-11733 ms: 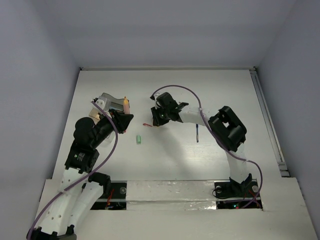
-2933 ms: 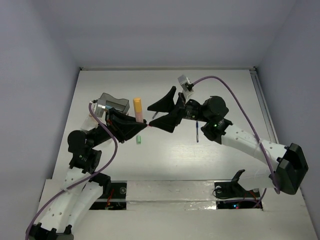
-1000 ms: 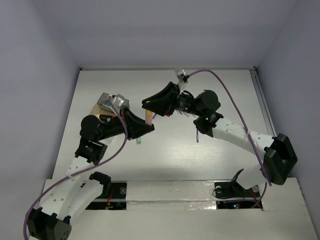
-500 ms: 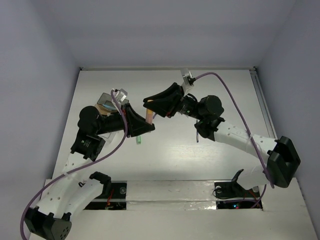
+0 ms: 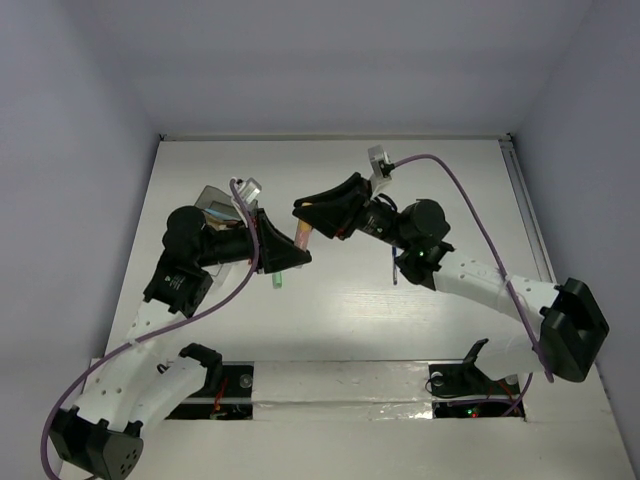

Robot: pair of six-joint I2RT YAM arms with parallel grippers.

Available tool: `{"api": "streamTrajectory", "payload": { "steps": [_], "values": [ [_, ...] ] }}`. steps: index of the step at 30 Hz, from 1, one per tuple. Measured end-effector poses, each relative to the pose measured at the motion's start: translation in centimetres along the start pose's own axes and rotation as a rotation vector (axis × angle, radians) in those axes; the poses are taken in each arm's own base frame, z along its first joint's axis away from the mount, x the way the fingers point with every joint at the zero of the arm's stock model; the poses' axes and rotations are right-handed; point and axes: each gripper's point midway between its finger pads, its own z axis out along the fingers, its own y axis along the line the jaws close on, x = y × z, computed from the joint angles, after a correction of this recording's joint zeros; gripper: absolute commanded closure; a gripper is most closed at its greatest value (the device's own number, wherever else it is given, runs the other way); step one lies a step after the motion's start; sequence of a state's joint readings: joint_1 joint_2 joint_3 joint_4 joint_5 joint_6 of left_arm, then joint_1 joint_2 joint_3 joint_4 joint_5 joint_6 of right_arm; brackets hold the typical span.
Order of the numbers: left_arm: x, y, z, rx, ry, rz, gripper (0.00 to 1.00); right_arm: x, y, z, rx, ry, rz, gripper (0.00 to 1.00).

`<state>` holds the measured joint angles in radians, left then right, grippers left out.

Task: Sort the stationery into containers
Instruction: Place the pen in the storage box.

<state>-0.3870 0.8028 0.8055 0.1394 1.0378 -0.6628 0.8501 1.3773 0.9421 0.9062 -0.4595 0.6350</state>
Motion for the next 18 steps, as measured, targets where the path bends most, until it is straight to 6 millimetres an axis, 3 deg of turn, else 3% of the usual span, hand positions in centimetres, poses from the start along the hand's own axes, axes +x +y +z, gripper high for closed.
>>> {"api": "streamTrajectory", "payload": {
  "steps": [3, 9, 14, 16, 17, 18],
  "values": [
    [-0.6, 0.2, 0.0, -0.010, -0.034, 0.030, 0.96, -1.0, 0.1, 0.6, 0.015, -0.006, 0.002, 1.00],
    [-1.5, 2.3, -0.8, -0.148, -0.151, 0.093, 0.61, -0.4, -1.6, 2.2, 0.066, 0.037, 0.071, 1.00],
    [-1.5, 5.0, -2.5, -0.323, -0.235, 0.144, 0.29, 2.2, -6.2, 3.8, 0.155, 0.081, 0.182, 1.00],
    [-1.4, 5.9, -3.3, -0.386, -0.255, 0.159, 0.24, 3.1, -7.7, 4.1, 0.179, 0.087, 0.236, 1.00],
    [-1.2, 6.4, -3.7, -0.419, -0.261, 0.167, 0.12, 3.6, -8.7, 4.3, 0.190, 0.092, 0.265, 1.00],
    [-1.2, 6.7, -4.0, -0.446, -0.264, 0.179, 0.11, 3.9, -9.5, 4.5, 0.197, 0.091, 0.283, 1.00]
  ]
}}
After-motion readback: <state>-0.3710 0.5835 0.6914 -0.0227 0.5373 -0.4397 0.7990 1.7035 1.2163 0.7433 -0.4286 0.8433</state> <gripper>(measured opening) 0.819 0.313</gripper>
